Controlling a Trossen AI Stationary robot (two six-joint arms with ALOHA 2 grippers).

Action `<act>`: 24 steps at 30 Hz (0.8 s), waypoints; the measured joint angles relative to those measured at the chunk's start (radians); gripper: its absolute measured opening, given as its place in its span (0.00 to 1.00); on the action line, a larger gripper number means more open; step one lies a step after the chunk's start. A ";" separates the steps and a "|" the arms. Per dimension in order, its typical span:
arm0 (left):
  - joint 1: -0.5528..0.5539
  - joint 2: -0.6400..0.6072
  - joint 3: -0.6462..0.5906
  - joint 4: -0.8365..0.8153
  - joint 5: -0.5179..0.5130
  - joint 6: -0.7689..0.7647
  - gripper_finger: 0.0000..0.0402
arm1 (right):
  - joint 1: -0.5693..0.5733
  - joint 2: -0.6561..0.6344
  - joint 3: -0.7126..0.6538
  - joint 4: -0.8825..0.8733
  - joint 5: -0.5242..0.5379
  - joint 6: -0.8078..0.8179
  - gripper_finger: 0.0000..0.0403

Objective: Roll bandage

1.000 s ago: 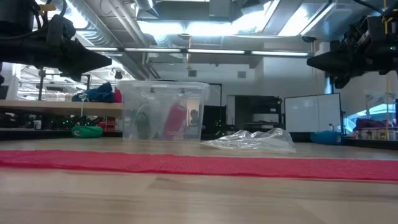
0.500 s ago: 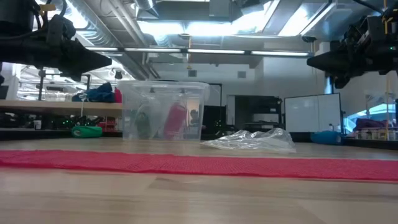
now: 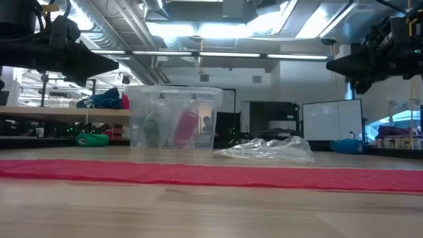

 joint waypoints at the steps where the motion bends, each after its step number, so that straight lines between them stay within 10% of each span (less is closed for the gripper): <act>1: 0.000 0.000 0.000 0.000 0.000 0.000 0.01 | 0.000 0.000 0.000 0.000 0.000 0.000 0.01; 24: 0.000 0.000 0.000 0.000 0.000 0.032 0.01 | 0.000 0.000 -0.002 0.066 -0.097 0.154 0.01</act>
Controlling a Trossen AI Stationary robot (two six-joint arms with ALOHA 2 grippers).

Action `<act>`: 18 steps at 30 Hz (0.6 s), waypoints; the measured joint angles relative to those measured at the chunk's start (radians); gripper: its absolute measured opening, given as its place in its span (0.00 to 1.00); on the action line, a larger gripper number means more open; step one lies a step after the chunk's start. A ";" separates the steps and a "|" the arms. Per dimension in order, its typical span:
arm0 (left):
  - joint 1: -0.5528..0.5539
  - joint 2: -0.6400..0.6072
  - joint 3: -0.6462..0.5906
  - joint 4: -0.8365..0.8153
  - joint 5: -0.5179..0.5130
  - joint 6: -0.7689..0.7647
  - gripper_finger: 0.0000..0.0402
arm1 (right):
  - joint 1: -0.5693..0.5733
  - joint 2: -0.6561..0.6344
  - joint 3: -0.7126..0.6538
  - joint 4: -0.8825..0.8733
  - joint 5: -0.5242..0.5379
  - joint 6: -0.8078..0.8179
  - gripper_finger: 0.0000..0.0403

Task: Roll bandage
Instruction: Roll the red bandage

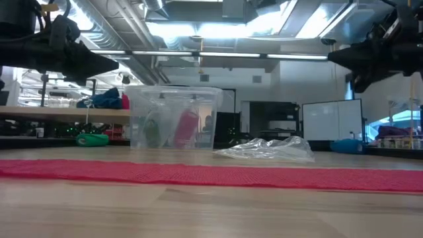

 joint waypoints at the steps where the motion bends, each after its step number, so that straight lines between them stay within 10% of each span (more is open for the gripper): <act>1: 0.000 0.000 0.000 0.000 0.000 0.001 0.01 | 0.000 0.000 0.000 0.006 0.000 0.004 0.01; 11: 0.001 0.000 0.000 0.007 -0.010 -0.049 0.01 | 0.000 0.018 0.009 0.303 0.094 -0.004 0.01; 18: 0.002 0.000 -0.001 0.091 -0.023 -0.025 0.01 | 0.000 0.177 0.223 0.130 0.083 -0.111 0.01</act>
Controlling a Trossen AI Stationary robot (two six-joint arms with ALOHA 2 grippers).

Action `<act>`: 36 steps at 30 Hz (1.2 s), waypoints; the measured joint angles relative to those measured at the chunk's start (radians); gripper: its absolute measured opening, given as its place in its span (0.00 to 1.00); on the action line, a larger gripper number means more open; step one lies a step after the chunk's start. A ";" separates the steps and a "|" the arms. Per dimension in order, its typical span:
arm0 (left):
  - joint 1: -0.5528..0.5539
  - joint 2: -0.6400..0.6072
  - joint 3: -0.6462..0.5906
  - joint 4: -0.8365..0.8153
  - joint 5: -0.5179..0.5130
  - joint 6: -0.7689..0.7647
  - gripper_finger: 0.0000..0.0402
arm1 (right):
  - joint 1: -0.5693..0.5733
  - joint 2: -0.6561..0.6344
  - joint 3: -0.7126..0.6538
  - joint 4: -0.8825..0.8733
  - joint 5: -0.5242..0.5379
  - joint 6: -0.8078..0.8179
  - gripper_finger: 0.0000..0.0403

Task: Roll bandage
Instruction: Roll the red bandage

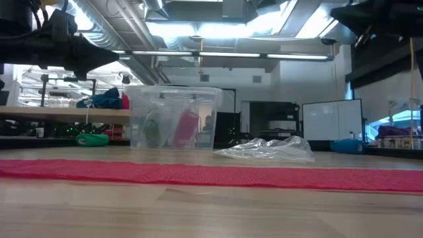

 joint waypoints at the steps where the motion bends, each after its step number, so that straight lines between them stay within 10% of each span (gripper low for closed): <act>1: 0.000 0.000 0.000 0.003 0.000 0.000 0.01 | 0.000 0.037 0.041 -0.040 -0.003 -0.007 0.01; 15: 0.000 0.001 0.000 -0.008 0.000 0.093 0.01 | 0.030 0.523 0.514 -0.641 -0.351 0.198 0.01; 36: 0.000 0.000 0.000 -0.008 -0.016 0.097 0.01 | 0.764 0.881 0.514 -0.851 -0.305 1.138 0.01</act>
